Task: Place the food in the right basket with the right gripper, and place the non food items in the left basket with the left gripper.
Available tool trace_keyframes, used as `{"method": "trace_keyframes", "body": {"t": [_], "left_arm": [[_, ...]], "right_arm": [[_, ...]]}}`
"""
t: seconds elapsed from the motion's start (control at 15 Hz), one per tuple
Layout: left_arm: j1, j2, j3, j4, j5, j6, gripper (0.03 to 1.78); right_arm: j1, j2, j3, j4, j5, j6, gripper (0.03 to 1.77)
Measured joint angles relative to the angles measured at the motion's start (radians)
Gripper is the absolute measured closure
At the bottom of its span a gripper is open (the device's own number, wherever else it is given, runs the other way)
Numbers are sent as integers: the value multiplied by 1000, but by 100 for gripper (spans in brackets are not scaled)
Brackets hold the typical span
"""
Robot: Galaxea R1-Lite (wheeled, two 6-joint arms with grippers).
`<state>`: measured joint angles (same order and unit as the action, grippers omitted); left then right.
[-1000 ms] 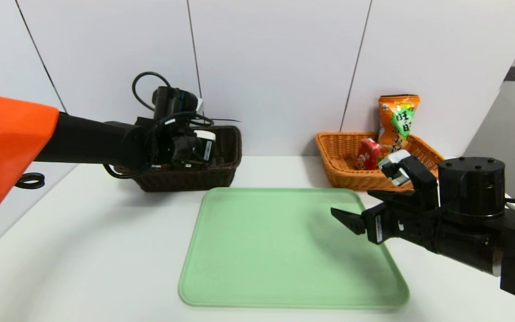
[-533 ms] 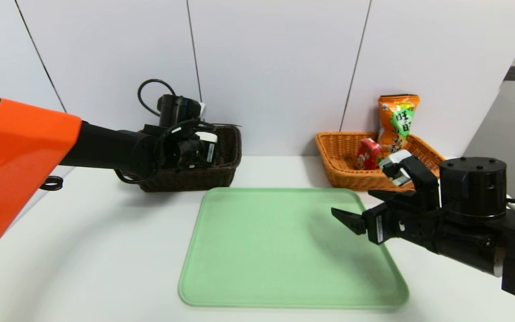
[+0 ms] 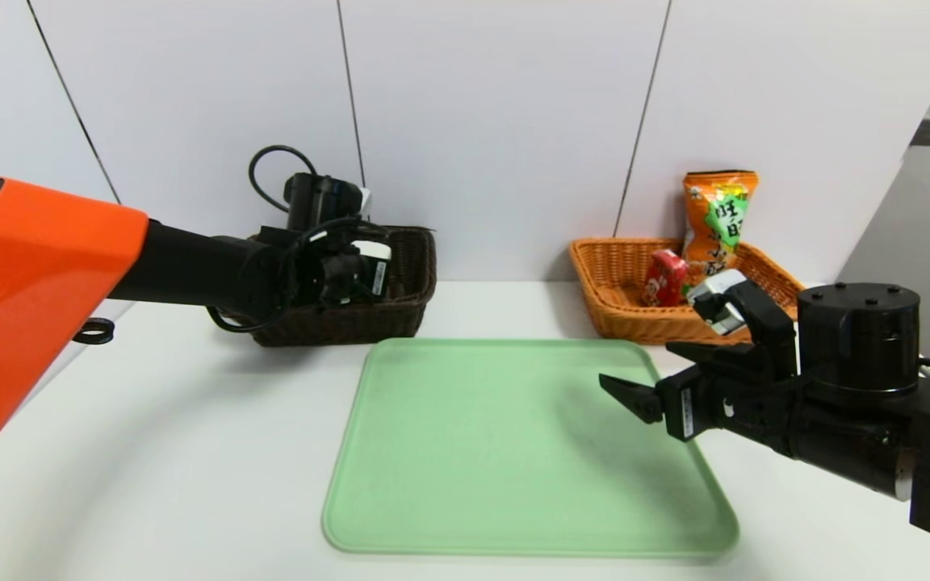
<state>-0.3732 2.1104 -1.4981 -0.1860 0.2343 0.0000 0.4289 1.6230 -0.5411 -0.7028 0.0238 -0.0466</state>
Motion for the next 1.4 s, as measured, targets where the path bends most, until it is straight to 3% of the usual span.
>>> {"method": "trace_keyframes", "body": {"t": [0.27,0.53,0.87,1.27,1.4], "left_arm": [[0,-1,1,5,0,1,84],[4,0,-5,-32,8,-4,54],[6,-16,-5,-27,8,-1,34],[6,-165,-11,91,9,-31,21],[27,-258,17,151,28,-39,19]], "right_arm": [[-3,-9,-1,0,-1,1,9],[-3,-12,-3,0,-1,-1,9],[0,-17,-7,0,0,-2,9],[-9,-41,-96,10,-29,0,9],[-55,-74,-121,44,-39,-25,9]]}}
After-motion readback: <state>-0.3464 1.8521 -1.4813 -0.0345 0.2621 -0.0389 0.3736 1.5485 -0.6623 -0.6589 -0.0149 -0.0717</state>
